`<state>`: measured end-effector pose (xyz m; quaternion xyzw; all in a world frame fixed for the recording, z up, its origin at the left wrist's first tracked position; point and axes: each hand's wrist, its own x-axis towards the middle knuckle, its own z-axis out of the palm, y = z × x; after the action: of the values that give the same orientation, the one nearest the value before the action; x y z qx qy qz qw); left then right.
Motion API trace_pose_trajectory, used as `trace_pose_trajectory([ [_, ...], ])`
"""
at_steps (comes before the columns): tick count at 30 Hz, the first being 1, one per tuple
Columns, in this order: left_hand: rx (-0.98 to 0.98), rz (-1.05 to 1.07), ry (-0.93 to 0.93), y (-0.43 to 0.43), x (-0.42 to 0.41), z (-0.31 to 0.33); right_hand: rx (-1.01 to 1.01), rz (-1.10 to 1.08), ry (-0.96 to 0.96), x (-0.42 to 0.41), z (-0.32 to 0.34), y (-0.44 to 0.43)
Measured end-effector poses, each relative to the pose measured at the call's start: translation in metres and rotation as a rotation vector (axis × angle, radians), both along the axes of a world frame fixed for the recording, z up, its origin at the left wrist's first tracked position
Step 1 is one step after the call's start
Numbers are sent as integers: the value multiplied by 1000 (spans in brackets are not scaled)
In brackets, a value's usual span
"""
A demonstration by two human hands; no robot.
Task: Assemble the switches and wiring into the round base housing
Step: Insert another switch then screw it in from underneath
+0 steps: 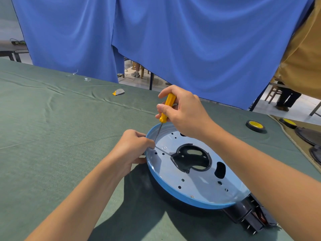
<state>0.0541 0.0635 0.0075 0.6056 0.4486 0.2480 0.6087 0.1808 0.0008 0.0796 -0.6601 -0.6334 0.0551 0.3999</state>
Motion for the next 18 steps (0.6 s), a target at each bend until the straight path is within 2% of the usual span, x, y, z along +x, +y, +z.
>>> trace_pose_trajectory([
  [5, 36, 72, -33, 2, 1, -2, -54, 34, -104, 2, 8, 0],
  [9, 249, 42, 132, 4, 0, -6, -176, 77, -280, 4, 25, -2],
  [12, 365, 39, 225, 4, 0, -8, -314, 158, -289, 4, 38, -3],
  [16, 394, 49, 246, 5, 1, -9, -404, 208, -373, -1, 47, 4],
  [18, 398, 61, 248, 5, 1, -11, -440, 219, -334, -2, 50, 7],
])
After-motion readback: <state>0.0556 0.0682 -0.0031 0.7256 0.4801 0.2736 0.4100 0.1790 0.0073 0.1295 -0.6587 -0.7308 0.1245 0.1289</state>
